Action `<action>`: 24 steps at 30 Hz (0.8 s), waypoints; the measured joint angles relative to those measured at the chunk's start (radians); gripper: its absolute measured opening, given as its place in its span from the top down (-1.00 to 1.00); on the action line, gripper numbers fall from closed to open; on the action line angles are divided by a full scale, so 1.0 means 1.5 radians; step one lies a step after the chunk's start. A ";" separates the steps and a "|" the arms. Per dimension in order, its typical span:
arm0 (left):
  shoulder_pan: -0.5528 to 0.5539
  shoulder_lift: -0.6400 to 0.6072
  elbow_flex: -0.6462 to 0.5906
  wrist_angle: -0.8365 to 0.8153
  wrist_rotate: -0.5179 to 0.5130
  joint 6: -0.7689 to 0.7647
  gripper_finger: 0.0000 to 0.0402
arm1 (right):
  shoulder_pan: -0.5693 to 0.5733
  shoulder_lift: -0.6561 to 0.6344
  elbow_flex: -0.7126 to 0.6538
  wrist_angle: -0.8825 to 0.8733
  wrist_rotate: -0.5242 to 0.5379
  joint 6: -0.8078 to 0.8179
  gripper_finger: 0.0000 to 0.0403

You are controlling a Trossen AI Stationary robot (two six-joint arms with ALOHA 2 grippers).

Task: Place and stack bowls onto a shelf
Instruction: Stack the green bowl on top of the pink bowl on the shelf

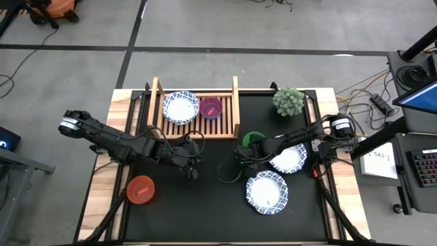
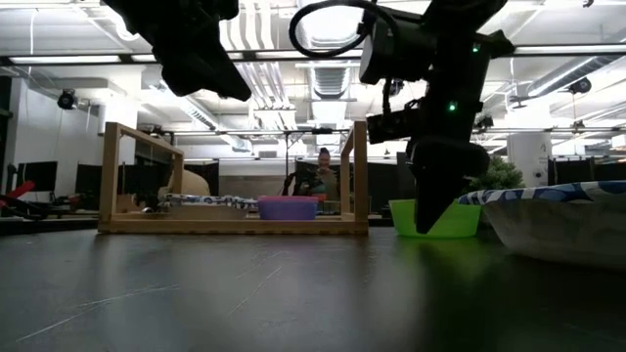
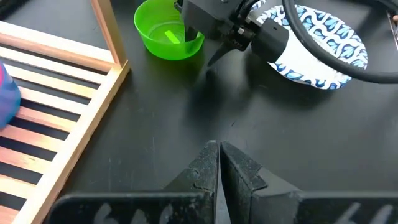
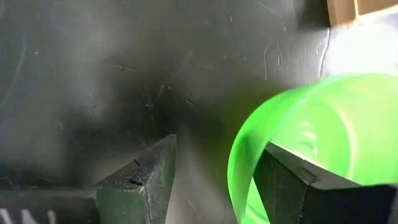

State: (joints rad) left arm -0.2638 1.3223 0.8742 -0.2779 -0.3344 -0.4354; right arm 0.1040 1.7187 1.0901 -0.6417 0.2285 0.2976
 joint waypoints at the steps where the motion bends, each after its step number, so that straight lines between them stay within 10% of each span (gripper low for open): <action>1: 0.000 -0.002 0.000 -0.001 0.000 0.007 1.00 | 0.000 -0.001 0.000 0.001 0.000 -0.003 0.11; 10: 0.000 -0.054 0.014 -0.009 -0.033 0.122 1.00 | 0.000 -0.005 0.000 -0.001 0.000 -0.002 0.88; 18: -0.001 -0.121 0.011 -0.089 -0.105 0.146 1.00 | 0.004 -0.066 0.013 -0.057 -0.006 -0.002 0.96; 24: -0.001 -0.183 -0.033 -0.104 -0.128 0.159 1.00 | 0.013 -0.139 0.049 -0.053 -0.147 -0.018 0.96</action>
State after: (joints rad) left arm -0.2649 1.0483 0.8251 -0.4346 -0.5261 -0.1970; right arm 0.1236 1.5103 1.1629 -0.7212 0.0081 0.2707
